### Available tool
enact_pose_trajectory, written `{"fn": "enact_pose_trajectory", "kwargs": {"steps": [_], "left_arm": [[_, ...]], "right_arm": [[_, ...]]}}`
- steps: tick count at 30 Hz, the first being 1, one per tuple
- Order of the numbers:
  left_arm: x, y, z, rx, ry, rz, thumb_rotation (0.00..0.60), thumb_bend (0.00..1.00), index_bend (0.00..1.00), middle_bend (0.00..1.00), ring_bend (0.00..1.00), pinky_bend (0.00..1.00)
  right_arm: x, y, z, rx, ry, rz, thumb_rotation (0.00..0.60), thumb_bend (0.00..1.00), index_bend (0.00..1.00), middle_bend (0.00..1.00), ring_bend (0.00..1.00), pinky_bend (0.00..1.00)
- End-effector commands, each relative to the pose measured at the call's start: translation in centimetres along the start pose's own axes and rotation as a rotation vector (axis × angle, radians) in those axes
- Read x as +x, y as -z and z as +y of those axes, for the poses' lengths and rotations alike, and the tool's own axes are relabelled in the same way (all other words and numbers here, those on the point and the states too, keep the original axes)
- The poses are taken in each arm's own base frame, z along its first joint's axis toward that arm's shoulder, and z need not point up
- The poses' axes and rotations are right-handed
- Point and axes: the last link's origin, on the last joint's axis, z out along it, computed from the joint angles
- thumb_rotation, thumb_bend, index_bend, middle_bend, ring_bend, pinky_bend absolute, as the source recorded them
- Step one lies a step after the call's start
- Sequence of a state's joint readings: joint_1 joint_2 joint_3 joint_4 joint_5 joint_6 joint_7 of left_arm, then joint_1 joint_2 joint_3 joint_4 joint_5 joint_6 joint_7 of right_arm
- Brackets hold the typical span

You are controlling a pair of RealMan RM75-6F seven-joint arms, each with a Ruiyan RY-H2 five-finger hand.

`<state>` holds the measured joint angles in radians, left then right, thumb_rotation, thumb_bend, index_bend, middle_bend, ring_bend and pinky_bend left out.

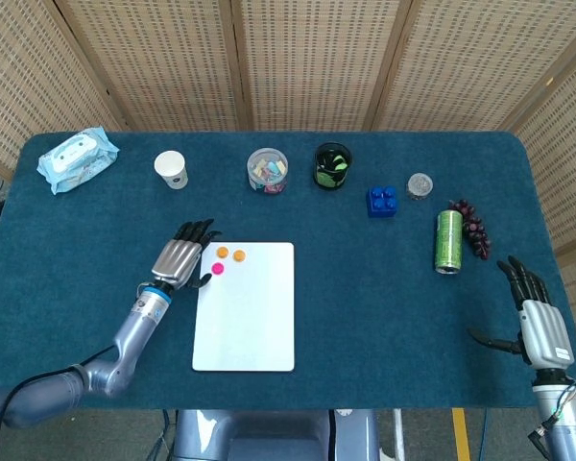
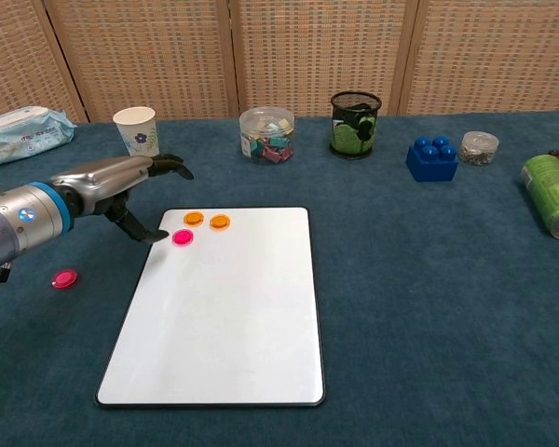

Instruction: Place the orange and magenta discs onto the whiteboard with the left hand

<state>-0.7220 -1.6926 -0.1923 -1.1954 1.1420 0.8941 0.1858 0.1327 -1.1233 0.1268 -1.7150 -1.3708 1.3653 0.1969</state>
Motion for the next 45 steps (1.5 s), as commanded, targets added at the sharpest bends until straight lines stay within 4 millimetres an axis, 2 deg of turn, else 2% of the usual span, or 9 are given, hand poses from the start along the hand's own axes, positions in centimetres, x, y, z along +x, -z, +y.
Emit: {"fn": "enact_pose_trajectory", "kwargs": {"steps": [1, 6, 13, 18, 30, 45], "left_arm": [[-0.1, 1.7, -1.3, 0.004, -0.018, -0.007, 0.600, 0.32, 0.17, 0.00, 0.00, 0.00], [-0.7, 4.7, -4.1, 0.047, -0.035, -0.044, 0.600, 0.33, 0.22, 0.00, 0.00, 0.00], [-1.9, 9.2, -7.5, 0.083, -0.016, -0.041, 0.600, 0.34, 0.35, 0.00, 0.00, 0.00], [-2.8, 11.3, -9.8, 0.103, 0.019, -0.039, 0.600, 0.34, 0.37, 0.00, 0.00, 0.00], [-3.0, 10.8, -10.6, 0.112, 0.022, -0.027, 0.600, 0.34, 0.38, 0.00, 0.00, 0.00], [-3.6, 9.5, -9.6, 0.104, -0.002, -0.050, 0.600, 0.34, 0.38, 0.00, 0.00, 0.00]], "right_arm": [[0.0, 0.0, 0.0, 0.001, 0.001, 0.000, 0.600, 0.13, 0.00, 0.00, 0.00, 0.00], [0.0, 0.0, 0.0, 0.001, 0.001, 0.000, 0.600, 0.13, 0.00, 0.00, 0.00, 0.00], [0.0, 0.1, -0.1, 0.001, 0.004, 0.000, 0.600, 0.13, 0.00, 0.00, 0.00, 0.00], [0.0, 0.1, -0.1, 0.000, 0.002, 0.001, 0.600, 0.13, 0.00, 0.00, 0.00, 0.00], [0.0, 0.1, -0.1, -0.004, -0.004, -0.003, 0.600, 0.13, 0.00, 0.00, 0.00, 0.00], [0.0, 0.1, -0.1, -0.004, -0.009, -0.003, 0.600, 0.13, 0.00, 0.00, 0.00, 0.00]]}}
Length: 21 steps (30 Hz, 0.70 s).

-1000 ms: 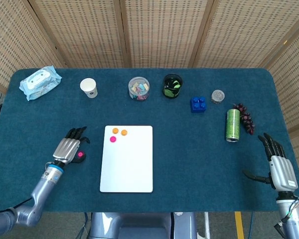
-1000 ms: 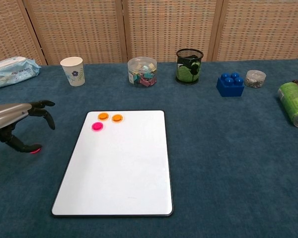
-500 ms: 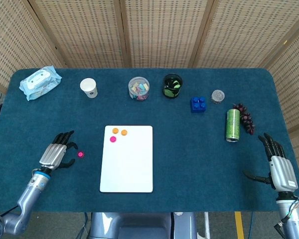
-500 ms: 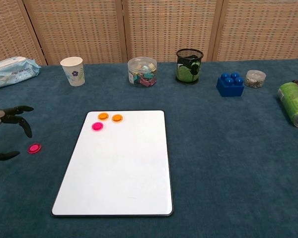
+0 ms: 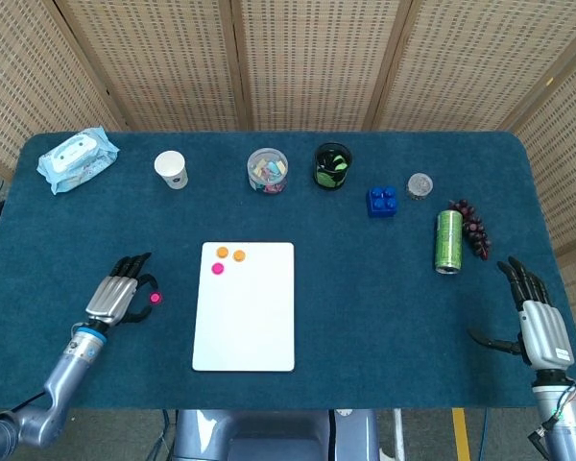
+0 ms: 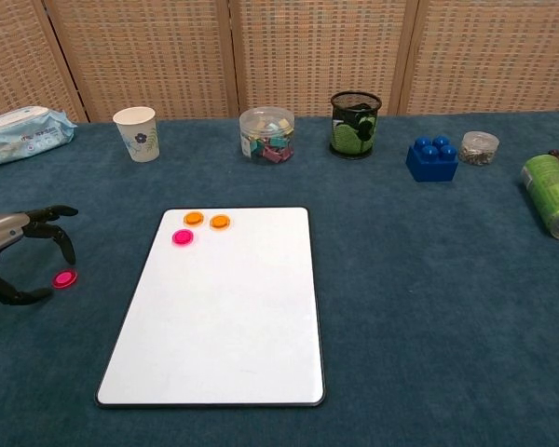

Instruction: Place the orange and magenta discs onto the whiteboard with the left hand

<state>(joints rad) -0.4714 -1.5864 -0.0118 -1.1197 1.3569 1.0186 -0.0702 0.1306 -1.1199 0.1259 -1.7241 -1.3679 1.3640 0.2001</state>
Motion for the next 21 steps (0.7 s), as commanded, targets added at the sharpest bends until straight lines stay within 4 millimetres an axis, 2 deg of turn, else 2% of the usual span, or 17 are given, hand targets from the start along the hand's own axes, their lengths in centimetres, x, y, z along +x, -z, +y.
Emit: {"fn": "enact_pose_trajectory", "kwargs": {"steps": [1, 6, 13, 21], "left_arm": [[-0.04, -0.10, 0.13, -0.001, -0.003, -0.001, 0.600, 0.34, 0.38, 0.00, 0.00, 0.00], [-0.30, -0.20, 0.21, 0.002, -0.008, -0.011, 0.600, 0.34, 0.40, 0.00, 0.00, 0.00], [-0.45, -0.26, 0.39, -0.012, -0.013, -0.010, 0.600, 0.35, 0.54, 0.00, 0.00, 0.00], [0.19, -0.47, 0.66, -0.023, 0.004, 0.013, 0.600, 0.35, 0.54, 0.00, 0.00, 0.00]], "right_arm": [[0.00, -0.01, 0.00, 0.000, -0.001, -0.001, 0.600, 0.13, 0.00, 0.00, 0.00, 0.00], [0.03, 0.00, 0.01, 0.000, -0.002, 0.000, 0.600, 0.13, 0.00, 0.00, 0.00, 0.00], [0.04, 0.01, 0.01, 0.001, -0.004, 0.000, 0.600, 0.13, 0.00, 0.00, 0.00, 0.00], [0.03, 0.00, -0.01, 0.002, -0.003, -0.001, 0.600, 0.13, 0.00, 0.00, 0.00, 0.00]]}}
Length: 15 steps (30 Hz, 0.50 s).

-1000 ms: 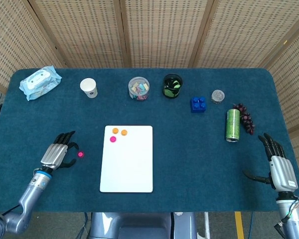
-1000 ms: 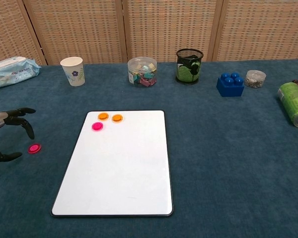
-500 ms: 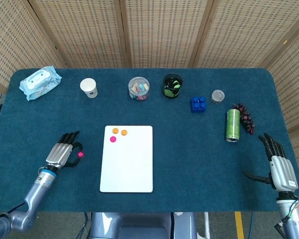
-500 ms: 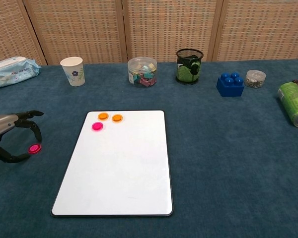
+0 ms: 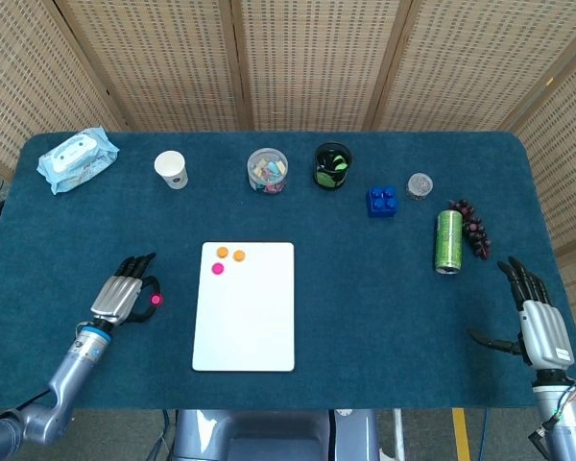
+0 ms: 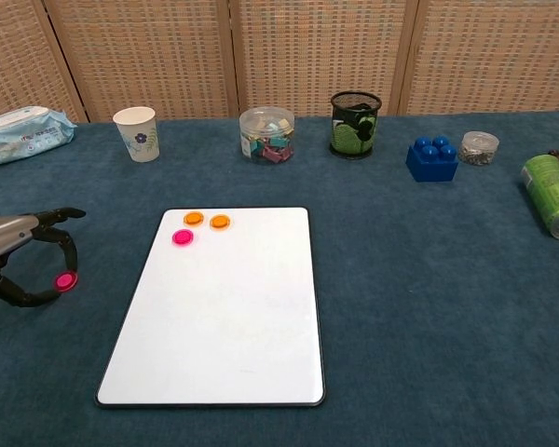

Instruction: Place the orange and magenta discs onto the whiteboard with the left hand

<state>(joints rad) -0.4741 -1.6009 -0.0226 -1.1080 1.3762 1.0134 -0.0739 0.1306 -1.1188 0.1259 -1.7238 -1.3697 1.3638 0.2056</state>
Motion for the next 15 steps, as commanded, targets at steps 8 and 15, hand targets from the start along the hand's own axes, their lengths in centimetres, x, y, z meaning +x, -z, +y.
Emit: {"fn": "enact_pose_trajectory", "kwargs": {"steps": [8, 15], "left_arm": [[4.1, -2.8, 4.4, -0.112, -0.022, 0.084, 0.600, 0.35, 0.54, 0.00, 0.00, 0.00], [5.6, -6.1, 10.1, -0.182, -0.029, 0.067, 0.600, 0.35, 0.54, 0.00, 0.00, 0.00]], "right_arm": [[0.0, 0.0, 0.0, 0.000, 0.000, 0.000, 0.600, 0.13, 0.00, 0.00, 0.00, 0.00], [0.0, 0.0, 0.0, -0.003, -0.004, -0.004, 0.600, 0.13, 0.00, 0.00, 0.00, 0.00]]}}
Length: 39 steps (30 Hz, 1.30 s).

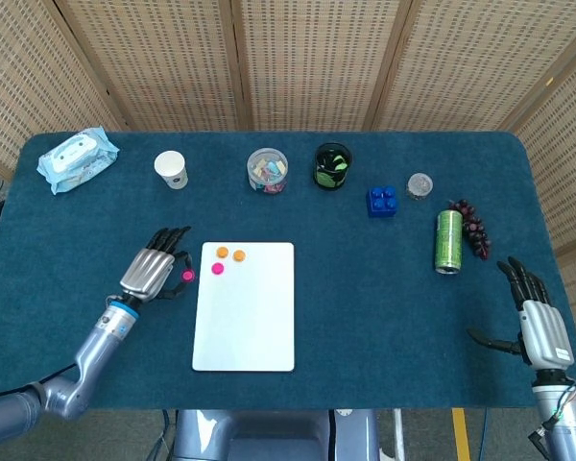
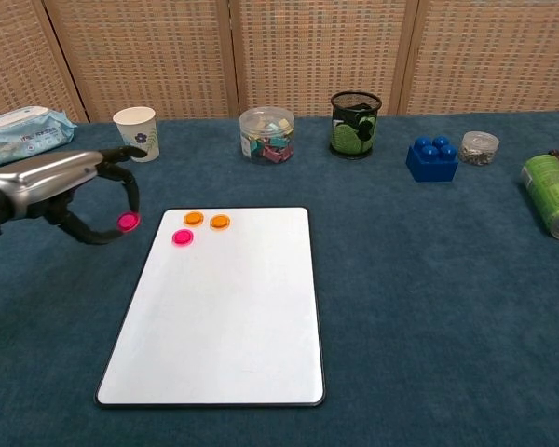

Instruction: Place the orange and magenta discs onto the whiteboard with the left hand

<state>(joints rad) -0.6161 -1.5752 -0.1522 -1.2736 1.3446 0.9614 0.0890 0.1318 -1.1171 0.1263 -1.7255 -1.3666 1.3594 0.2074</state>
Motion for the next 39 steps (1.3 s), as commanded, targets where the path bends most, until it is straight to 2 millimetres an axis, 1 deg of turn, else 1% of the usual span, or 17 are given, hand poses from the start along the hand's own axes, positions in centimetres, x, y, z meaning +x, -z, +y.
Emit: {"fn": "enact_pose_trajectory", "kwargs": {"steps": [1, 3, 6, 9, 12, 21, 39], "left_arm": [[0.4, -2.5, 3.3, -0.039, 0.012, -0.020, 0.600, 0.35, 0.54, 0.00, 0.00, 0.00], [0.1, -3.5, 4.3, -0.038, 0.005, -0.024, 0.600, 0.35, 0.54, 0.00, 0.00, 0.00], [-0.9, -5.0, 5.4, -0.021, 0.014, -0.048, 0.600, 0.35, 0.54, 0.00, 0.00, 0.00], [-2.1, -6.1, 6.2, -0.011, 0.028, -0.083, 0.600, 0.34, 0.54, 0.00, 0.00, 0.00], [-2.6, -6.7, 6.5, -0.007, 0.024, -0.083, 0.600, 0.34, 0.54, 0.00, 0.00, 0.00], [-2.9, -7.2, 6.7, -0.001, 0.022, -0.083, 0.600, 0.34, 0.54, 0.00, 0.00, 0.00], [-3.4, -7.4, 6.1, 0.031, 0.007, -0.100, 0.600, 0.34, 0.54, 0.00, 0.00, 0.00]], "right_arm": [[0.0, 0.0, 0.0, -0.001, -0.003, -0.002, 0.600, 0.13, 0.00, 0.00, 0.00, 0.00], [0.0, 0.0, 0.0, -0.001, -0.005, -0.003, 0.600, 0.13, 0.00, 0.00, 0.00, 0.00], [0.0, -0.1, 0.1, -0.002, -0.007, -0.007, 0.600, 0.13, 0.00, 0.00, 0.00, 0.00], [0.0, -0.1, 0.1, -0.004, -0.008, -0.012, 0.600, 0.13, 0.00, 0.00, 0.00, 0.00], [0.0, -0.1, 0.1, -0.004, -0.010, -0.011, 0.600, 0.13, 0.00, 0.00, 0.00, 0.00], [0.0, -0.1, 0.1, -0.004, -0.012, -0.012, 0.600, 0.13, 0.00, 0.00, 0.00, 0.00], [0.0, -0.1, 0.2, -0.005, -0.012, -0.013, 0.600, 0.13, 0.00, 0.00, 0.00, 0.00]]}}
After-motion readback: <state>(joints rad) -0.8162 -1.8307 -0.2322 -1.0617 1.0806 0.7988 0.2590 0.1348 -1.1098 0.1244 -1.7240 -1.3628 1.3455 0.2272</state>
